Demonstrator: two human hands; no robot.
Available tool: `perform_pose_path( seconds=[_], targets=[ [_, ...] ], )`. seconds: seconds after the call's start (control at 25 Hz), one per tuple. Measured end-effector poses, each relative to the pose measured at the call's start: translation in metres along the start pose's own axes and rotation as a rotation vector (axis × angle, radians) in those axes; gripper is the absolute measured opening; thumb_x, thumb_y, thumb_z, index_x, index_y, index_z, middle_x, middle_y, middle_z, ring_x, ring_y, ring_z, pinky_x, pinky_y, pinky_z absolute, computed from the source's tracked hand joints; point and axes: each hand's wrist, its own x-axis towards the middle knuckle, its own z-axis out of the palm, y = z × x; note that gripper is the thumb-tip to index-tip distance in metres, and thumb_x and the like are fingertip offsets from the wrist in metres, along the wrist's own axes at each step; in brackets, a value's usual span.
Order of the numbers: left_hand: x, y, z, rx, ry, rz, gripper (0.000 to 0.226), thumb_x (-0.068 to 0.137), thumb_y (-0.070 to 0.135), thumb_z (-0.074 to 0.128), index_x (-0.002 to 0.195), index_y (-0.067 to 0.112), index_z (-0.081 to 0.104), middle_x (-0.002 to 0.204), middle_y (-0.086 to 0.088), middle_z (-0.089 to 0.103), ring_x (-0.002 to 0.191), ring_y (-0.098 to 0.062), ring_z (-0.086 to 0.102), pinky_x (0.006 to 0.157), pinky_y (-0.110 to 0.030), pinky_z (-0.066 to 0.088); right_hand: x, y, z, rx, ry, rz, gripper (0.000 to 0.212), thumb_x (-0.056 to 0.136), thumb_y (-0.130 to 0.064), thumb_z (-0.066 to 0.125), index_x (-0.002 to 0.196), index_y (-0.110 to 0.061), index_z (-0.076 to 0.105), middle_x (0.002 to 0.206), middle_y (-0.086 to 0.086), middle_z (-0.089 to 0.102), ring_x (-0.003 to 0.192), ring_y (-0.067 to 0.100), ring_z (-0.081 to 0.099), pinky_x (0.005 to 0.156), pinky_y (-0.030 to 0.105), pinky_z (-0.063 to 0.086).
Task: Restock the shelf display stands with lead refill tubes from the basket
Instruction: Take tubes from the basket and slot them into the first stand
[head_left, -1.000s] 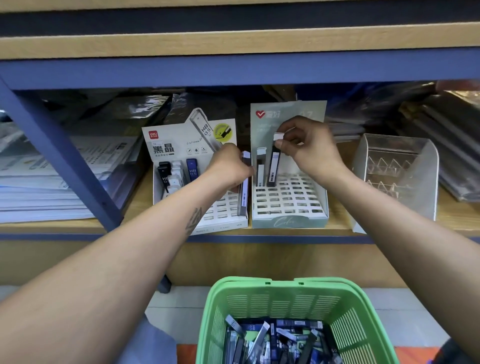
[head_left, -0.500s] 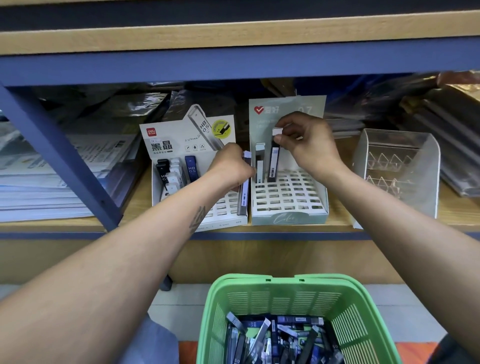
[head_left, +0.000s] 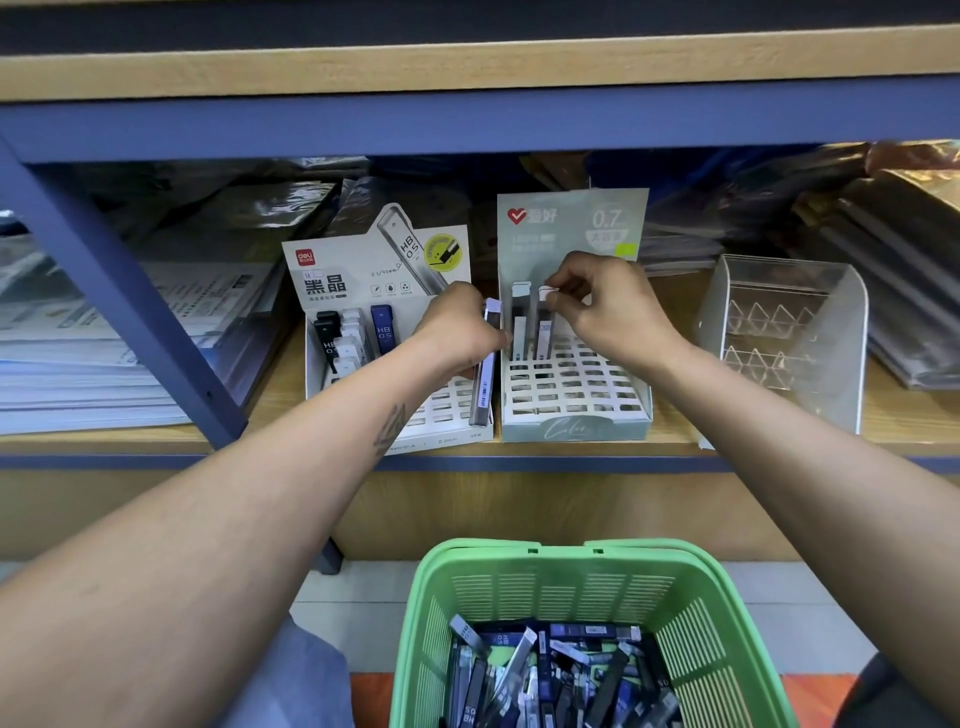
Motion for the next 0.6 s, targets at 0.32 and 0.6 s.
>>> perform_pose_path(
  seconds=[0.32, 0.6],
  targets=[
    [-0.0065, 0.0008, 0.0038, 0.024, -0.005, -0.011, 0.022, 0.087, 0.017, 0.073, 0.098, 0.005, 0.058, 0.084, -0.008, 0.057, 0.079, -0.028, 0.064, 0.071, -0.042, 0.062, 0.0042, -0.0066, -0.0045, -0.088, -0.031, -0.029, 0.004, 0.094, -0.015, 0.066, 0.097, -0.015, 0.068, 0.085, 0.003, 0.069, 0.082, 0.023, 0.068, 0.078, 0.041, 0.057],
    [-0.0075, 0.0043, 0.0012, 0.025, -0.015, -0.024, 0.020, 0.087, 0.015, 0.073, 0.098, 0.007, 0.058, 0.086, -0.009, 0.059, 0.077, -0.025, 0.065, 0.058, -0.033, 0.059, 0.0050, -0.0099, -0.0095, -0.269, -0.063, -0.078, 0.004, 0.094, -0.016, 0.060, 0.098, -0.016, 0.062, 0.089, 0.008, 0.068, 0.086, 0.032, 0.063, 0.073, 0.046, 0.055]
  ],
)
